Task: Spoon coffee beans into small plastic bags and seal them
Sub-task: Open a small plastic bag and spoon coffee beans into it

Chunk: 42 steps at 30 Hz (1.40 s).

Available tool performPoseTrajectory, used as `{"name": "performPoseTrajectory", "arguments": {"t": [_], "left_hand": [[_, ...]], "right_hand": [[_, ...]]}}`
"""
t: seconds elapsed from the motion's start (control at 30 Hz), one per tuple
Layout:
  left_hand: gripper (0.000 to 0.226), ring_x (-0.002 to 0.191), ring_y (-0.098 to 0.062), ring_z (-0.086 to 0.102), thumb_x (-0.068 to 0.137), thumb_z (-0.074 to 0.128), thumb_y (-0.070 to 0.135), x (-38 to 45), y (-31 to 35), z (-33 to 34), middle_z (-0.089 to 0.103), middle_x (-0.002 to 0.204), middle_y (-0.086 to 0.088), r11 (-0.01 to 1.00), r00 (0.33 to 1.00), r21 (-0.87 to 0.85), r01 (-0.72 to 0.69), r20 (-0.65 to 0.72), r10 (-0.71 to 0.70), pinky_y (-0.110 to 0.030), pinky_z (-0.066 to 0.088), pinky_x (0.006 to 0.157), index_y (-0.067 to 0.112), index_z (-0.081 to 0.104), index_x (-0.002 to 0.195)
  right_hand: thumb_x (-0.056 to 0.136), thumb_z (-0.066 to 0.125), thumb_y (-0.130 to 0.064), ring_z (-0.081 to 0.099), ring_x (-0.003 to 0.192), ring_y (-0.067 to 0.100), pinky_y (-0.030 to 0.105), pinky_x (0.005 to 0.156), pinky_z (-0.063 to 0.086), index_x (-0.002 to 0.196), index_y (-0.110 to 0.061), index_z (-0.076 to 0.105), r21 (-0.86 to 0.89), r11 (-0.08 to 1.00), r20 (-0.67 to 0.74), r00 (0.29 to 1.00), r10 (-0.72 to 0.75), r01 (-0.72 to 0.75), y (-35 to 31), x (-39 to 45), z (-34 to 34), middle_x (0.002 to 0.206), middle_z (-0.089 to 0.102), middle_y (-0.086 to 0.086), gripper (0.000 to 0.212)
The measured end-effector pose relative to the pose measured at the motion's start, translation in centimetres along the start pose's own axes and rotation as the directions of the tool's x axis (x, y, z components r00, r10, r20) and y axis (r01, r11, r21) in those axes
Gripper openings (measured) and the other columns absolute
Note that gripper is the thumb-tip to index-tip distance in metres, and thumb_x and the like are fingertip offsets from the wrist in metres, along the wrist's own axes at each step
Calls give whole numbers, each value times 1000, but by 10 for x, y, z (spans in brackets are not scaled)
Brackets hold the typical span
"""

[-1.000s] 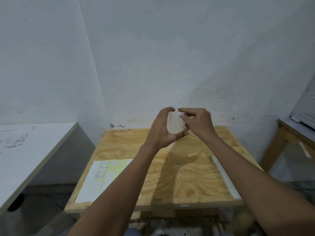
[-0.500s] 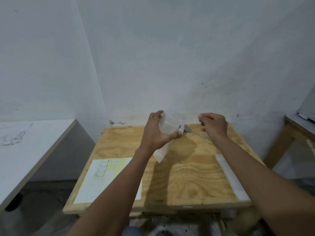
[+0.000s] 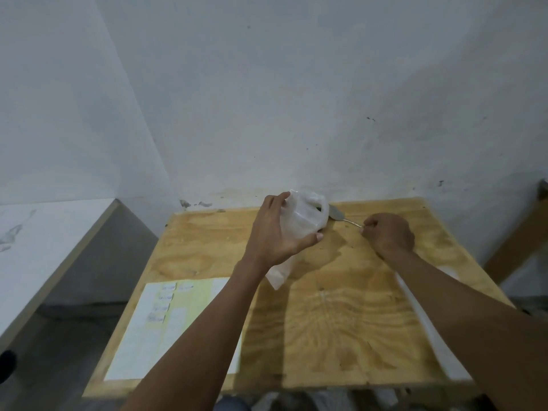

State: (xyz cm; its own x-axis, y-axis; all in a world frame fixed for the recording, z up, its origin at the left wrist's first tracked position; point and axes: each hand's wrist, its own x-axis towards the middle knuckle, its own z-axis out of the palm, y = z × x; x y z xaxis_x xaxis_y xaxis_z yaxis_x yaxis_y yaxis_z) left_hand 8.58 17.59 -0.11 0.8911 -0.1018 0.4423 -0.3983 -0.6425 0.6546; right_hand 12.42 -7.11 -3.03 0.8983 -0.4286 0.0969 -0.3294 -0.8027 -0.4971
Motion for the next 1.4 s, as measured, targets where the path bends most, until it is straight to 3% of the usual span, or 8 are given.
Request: {"name": "performPoseTrajectory", "arguments": {"t": [0.23, 0.43, 0.6, 0.77, 0.93, 1.1, 1.23, 1.4], "left_hand": [[111, 111, -11, 52, 58, 71, 80, 0, -11, 8, 50, 128, 5, 999, 999, 20, 29, 21, -29, -23, 42, 91, 13, 47, 143], [111, 112, -10, 52, 57, 72, 80, -2, -6, 7, 49, 126, 9, 999, 999, 16, 37, 24, -37, -24, 44, 92, 13, 47, 143], [114, 113, -10, 51, 55, 70, 81, -2, -1, 3, 48, 125, 8, 999, 999, 16, 38, 25, -38, -22, 40, 92, 13, 46, 144], [114, 114, -12, 52, 56, 70, 81, -3, 0, 1, 51, 129, 5, 999, 999, 12, 38, 21, -39, -25, 43, 93, 13, 46, 144], [112, 113, -13, 52, 56, 70, 81, -3, -1, -2, 51, 128, 4, 999, 999, -7, 41, -1, -41, -25, 42, 92, 13, 47, 143], [113, 111, -12, 52, 55, 71, 81, -4, -4, -8, 51, 129, 3, 999, 998, -11, 50, -28, -50, -23, 41, 90, 13, 47, 143], [114, 111, -10, 52, 55, 72, 81, -6, -7, -14, 50, 129, 4, 998, 998, -5, 61, -35, -61, -23, 41, 91, 14, 46, 144], [114, 113, -11, 52, 56, 77, 78, -8, -13, -22, 50, 130, 5, 997, 996, -7, 75, -54, -76, -24, 43, 93, 14, 45, 145]], "right_hand": [[93, 67, -25, 58, 112, 32, 42, 88, 43, 97, -27, 76, -140, 990, 58, 998, -3, 12, -6, 3, 8, 110, 68, 4, 10], [87, 74, -21, 66, 82, 25, 32, 68, 52, 77, -27, 70, 186, 982, 147, 988, -55, 27, -5, 1, -6, 90, 71, 1, 12], [83, 70, -8, 63, 59, 22, 29, 54, 50, 81, -5, 79, 503, 857, 205, 979, 5, -110, -17, -3, -28, 73, 72, 12, 10], [80, 73, -9, 65, 61, 18, 31, 58, 61, 78, -7, 79, 621, 781, 142, 989, -38, -59, -32, -7, -40, 77, 74, 11, 6], [93, 67, -12, 69, 73, 19, 15, 49, 52, 88, -13, 76, 655, 756, 31, 999, -17, -7, -31, -8, -33, 85, 71, 4, 10], [101, 58, -10, 73, 88, 28, 40, 75, 64, 103, -9, 74, 660, 751, -2, 1000, -14, 12, -28, -6, -24, 96, 73, 13, 17], [97, 59, -13, 74, 80, 28, 49, 79, 63, 82, -21, 70, 657, 753, -80, 996, 30, 30, -29, -7, -28, 81, 75, 8, 20], [98, 59, -14, 75, 76, 27, 45, 76, 64, 85, -18, 67, 844, 537, -152, 964, 217, 13, -47, -12, -40, 74, 70, 3, 16]]}}
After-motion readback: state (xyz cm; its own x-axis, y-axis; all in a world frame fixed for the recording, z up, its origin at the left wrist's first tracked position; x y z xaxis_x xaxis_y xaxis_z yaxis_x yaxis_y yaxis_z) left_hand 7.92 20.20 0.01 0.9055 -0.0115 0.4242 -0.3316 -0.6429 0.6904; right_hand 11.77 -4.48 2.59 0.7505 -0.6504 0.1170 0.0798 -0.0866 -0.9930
